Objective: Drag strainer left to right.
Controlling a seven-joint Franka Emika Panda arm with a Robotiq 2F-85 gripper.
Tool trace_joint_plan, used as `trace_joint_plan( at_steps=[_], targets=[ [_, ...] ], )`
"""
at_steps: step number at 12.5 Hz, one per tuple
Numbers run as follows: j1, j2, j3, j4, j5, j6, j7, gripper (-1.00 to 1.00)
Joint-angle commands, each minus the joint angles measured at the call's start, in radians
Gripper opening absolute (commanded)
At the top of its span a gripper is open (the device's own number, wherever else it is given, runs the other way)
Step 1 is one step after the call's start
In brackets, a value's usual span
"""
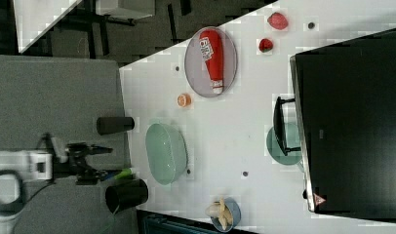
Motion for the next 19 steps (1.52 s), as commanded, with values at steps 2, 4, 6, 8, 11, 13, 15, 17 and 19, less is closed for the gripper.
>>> trace_joint_plan(
  at_steps=[2, 4, 6, 8, 11, 13, 15, 17, 19],
  targets=[
    [0.001, 0.074, 0.15, -0.058, -0.015, 0.188, 0.458, 1.0],
    [0.002, 0.151, 0.177, -0.1, -0.017, 0.302, 0.612, 1.0],
    [0.005, 0.22, 0.178, -0.151, -0.018, 0.412, 0.719, 1.0],
    [0.005, 0.296, 0.173, -0.201, -0.026, 0.536, 0.795, 1.0],
    [0.006, 0.422, 0.156, -0.232, -0.063, 0.725, 0.82, 1.0],
    [0.009, 0.49, 0.131, -0.231, -0.069, 0.808, 0.82, 1.0],
    [0.02, 0.544, 0.096, -0.231, -0.072, 0.851, 0.82, 1.0],
    [0.039, 0.582, 0.059, -0.232, -0.08, 0.889, 0.82, 1.0],
    [0.061, 0.602, 0.036, -0.234, -0.08, 0.922, 0.82, 1.0]
  ],
)
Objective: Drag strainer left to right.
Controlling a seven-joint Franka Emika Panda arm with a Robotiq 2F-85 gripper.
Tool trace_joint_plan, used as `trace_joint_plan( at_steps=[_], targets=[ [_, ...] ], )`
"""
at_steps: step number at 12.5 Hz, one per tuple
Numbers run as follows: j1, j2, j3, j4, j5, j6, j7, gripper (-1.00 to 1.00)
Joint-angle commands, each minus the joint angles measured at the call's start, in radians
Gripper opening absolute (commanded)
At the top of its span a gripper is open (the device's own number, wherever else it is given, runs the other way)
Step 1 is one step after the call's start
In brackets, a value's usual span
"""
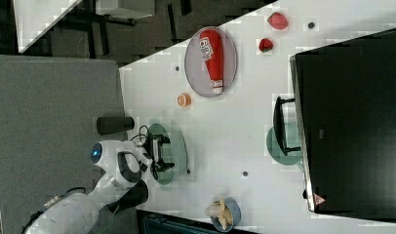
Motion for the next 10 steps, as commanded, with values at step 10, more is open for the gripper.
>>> trace_joint_plan(
  at_steps=[10],
  targets=[
    [0.01, -0.047, -0.124, -0.051, -0.027, 0.045, 0.027, 1.0]
  ],
)
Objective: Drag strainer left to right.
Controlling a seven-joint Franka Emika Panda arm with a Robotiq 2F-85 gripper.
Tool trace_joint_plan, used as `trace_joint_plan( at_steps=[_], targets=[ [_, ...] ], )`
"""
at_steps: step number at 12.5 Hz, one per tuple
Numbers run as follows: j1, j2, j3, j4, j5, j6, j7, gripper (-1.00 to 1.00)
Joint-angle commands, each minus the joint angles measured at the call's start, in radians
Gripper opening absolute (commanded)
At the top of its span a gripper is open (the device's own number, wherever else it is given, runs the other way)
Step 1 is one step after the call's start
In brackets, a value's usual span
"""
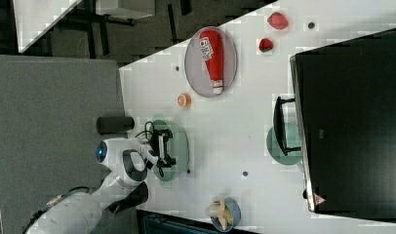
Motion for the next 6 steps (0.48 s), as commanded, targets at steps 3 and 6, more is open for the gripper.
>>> trace_joint_plan(
  at_steps=[3, 6],
  targets=[
    [-0.075, -0.061, -0.055, -0.065, -0.009, 0.006, 0.002, 1.0],
    [-0.118, -0.075, -0.079, -0.086, -0.009, 0.006, -0.08, 1.0]
  ],
)
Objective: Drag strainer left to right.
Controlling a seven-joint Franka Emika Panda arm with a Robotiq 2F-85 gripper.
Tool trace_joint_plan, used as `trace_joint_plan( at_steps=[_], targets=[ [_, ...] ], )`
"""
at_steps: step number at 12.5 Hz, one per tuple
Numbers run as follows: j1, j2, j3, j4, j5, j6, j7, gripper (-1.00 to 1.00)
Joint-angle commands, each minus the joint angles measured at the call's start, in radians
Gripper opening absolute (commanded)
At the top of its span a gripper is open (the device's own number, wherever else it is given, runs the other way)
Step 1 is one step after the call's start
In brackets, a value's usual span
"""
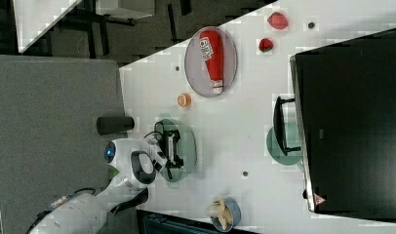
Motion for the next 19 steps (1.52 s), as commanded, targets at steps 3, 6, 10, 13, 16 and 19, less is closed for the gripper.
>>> trace_joint_plan(
  at_steps=[3, 6, 10, 13, 16, 19],
  targets=[
    [-0.098, -0.058, -0.095, -0.036, 0.006, -0.014, -0.174, 1.0],
    [-0.127, -0.075, -0.145, -0.052, 0.006, -0.014, -0.254, 1.0],
    [-0.15, -0.088, -0.218, -0.061, 0.006, -0.019, -0.366, 1.0],
    [-0.155, -0.089, -0.271, -0.063, 0.006, -0.009, -0.457, 1.0],
    [-0.158, -0.093, -0.334, -0.063, 0.006, -0.005, -0.474, 1.0],
    [-0.159, -0.093, -0.389, -0.062, 0.006, -0.003, -0.562, 1.0]
  ],
)
